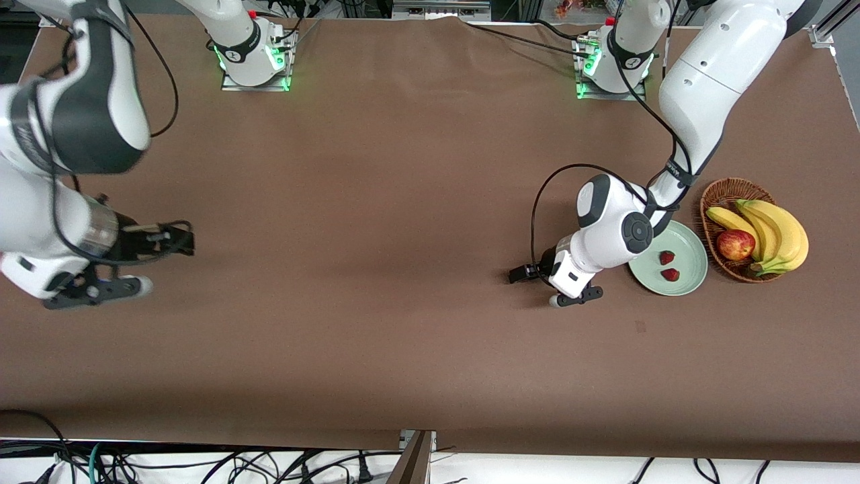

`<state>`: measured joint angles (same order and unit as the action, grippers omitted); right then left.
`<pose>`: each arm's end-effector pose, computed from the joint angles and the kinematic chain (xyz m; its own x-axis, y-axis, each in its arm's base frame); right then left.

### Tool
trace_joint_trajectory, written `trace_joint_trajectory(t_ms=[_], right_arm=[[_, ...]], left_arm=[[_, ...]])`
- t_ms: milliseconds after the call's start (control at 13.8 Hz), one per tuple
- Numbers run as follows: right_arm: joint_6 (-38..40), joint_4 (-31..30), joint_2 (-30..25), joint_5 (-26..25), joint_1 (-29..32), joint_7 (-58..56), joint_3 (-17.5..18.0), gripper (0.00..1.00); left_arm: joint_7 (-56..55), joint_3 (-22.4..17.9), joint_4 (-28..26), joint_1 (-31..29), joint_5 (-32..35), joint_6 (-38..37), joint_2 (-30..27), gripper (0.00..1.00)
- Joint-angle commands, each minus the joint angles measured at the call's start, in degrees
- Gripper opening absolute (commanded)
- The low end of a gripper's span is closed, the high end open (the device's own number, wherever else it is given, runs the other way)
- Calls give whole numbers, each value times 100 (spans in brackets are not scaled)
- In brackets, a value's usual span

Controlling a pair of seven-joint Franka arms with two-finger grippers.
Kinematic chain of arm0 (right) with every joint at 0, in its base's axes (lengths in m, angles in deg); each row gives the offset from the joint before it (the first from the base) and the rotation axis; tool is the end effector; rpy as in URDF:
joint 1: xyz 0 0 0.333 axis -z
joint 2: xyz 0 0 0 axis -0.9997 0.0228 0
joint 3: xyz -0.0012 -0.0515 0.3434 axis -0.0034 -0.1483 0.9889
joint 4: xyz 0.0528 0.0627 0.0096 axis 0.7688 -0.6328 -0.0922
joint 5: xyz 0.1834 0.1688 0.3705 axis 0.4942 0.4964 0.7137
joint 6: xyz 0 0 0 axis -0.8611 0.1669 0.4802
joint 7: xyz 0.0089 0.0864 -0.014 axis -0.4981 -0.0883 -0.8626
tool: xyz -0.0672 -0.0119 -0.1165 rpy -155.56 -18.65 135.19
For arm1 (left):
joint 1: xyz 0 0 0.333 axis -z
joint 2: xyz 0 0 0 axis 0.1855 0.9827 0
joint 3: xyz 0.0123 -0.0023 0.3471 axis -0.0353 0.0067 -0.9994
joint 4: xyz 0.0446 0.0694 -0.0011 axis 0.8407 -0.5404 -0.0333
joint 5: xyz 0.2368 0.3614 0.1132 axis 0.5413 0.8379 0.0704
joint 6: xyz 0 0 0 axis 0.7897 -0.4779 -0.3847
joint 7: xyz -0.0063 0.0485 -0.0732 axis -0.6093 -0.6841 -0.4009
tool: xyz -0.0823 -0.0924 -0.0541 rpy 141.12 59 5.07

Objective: Collect all strawberries into plate
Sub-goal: 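Grasp the middle strawberry with the left gripper while the right arm retracts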

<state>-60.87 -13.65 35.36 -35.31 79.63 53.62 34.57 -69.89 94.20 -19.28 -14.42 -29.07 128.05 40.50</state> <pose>0.7414 0.0798 0.5353 0.9821 0.1626 -0.0951 0.1649 -0.9862 0.0171 0.6639 -0.2596 0.1259 0.9608 0.2539 -0.1112 0.2771 -0.8895 0.3634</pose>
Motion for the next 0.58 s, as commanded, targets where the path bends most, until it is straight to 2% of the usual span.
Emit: trace_joint_trajectory(t_ms=[0, 73, 145, 218, 364, 509], right_arm=[[-44, -1056, -1073, -84, 203, -64, 117, 100], [-26, -1293, -1301, -110, 221, -64, 117, 100], [-69, -1635, -1565, -119, 256, -55, 117, 100], [-192, -1961, -1776, -128, 308, -55, 161, 100], [-263, -2148, -2040, -120, 772, -108, 432, 100], [-237, -2227, -2348, -119, 915, -90, 539, 100]], left_arm=[[111, -48, -153, 136, -76, 280, 16, 100], [119, -48, -197, 127, -76, 359, 7, 100], [128, -56, -197, 127, -67, 429, 7, 74], [120, -48, -197, 119, -50, 430, 7, 58], [120, -48, -206, 101, -32, 439, -1, 47], [120, -48, -206, 127, -41, 430, 7, 47]])
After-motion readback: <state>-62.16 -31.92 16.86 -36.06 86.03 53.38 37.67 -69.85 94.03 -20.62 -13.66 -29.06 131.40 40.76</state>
